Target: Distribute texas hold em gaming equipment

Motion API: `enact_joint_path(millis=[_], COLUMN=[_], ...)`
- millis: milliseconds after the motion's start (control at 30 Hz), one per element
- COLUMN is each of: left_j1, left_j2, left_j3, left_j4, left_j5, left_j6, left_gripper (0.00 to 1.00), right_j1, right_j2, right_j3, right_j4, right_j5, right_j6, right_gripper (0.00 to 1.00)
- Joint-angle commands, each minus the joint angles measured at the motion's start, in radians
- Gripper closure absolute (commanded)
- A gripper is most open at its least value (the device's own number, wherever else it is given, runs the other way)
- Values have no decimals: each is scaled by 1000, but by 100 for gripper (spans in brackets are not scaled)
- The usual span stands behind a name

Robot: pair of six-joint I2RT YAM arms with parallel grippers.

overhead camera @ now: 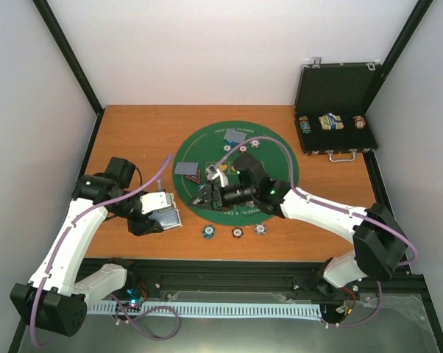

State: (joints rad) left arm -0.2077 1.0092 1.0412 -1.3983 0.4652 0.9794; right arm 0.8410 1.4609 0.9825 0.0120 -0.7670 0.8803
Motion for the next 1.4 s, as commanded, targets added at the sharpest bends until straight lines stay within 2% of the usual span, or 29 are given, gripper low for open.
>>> enact_joint_path(millis=[0, 533, 867, 1367], left_j1=[1, 1, 1, 1], left_j2=[-16, 1, 8, -2], left_j3=[46, 93, 106, 114], left_j4=[-33, -46, -53, -64], left_j5=[42, 75, 74, 82], left_j6=[-19, -30, -26, -25], left_gripper=[84, 84, 84, 85], right_j1=[62, 154, 163, 174], right_j2=[17, 121, 143, 318], right_j3=[-12, 53, 56, 177], right_j4=[89, 219, 250, 333], right_j5=[35, -26, -26, -74], right_j6=[56, 63, 86, 154], right_gripper=[32, 31, 32, 34])
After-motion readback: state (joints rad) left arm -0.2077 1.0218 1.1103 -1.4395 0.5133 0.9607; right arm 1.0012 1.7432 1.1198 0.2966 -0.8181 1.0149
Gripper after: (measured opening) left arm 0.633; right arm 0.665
